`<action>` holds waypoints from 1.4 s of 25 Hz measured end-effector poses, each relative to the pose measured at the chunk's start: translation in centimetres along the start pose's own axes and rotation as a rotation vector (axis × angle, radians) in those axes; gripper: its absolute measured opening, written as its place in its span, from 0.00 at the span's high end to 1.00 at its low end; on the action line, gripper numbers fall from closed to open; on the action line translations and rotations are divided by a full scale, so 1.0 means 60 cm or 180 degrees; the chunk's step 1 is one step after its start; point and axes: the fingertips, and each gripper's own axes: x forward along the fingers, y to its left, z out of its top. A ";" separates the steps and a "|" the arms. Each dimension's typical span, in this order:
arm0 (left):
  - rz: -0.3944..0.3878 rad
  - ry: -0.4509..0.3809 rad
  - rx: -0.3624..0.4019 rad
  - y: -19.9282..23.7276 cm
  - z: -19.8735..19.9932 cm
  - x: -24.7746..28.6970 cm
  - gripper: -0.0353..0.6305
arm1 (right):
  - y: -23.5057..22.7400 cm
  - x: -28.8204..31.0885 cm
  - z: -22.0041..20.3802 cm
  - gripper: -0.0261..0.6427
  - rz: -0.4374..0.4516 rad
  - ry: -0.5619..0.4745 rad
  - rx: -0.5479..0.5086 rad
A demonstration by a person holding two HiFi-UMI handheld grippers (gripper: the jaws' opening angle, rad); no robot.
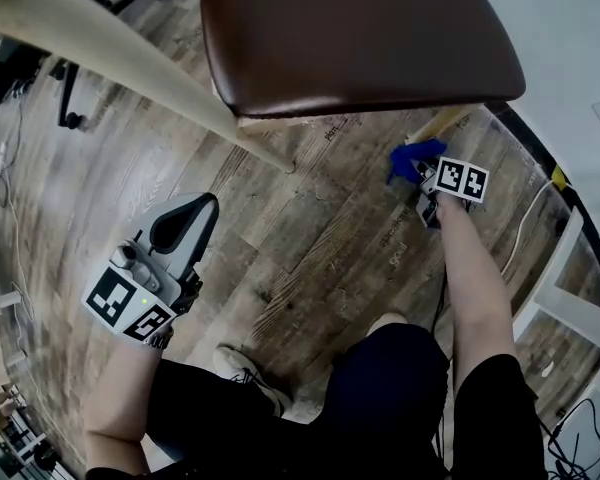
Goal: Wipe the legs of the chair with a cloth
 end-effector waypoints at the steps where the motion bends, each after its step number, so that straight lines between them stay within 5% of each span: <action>1: -0.0018 -0.0003 0.0005 -0.003 0.000 0.001 0.95 | 0.004 -0.005 0.003 0.86 -0.0014 0.0007 -0.0041; 9: -0.0120 -0.0145 0.0031 -0.015 0.018 -0.001 0.95 | 0.103 -0.111 0.079 0.86 0.0205 -0.0329 -0.0297; 13: -0.0195 -0.0239 -0.0187 -0.014 0.019 0.006 0.95 | 0.183 -0.188 0.141 0.86 0.0296 -0.0475 -0.0704; 22: -0.0330 -0.0369 -0.0223 -0.024 0.032 0.011 0.95 | 0.376 -0.342 0.252 0.86 0.0578 -0.0927 -0.1541; 35: -0.0291 -0.0509 -0.0267 -0.014 0.050 -0.033 0.95 | 0.685 -0.243 0.108 0.86 0.1796 -0.0176 -0.1602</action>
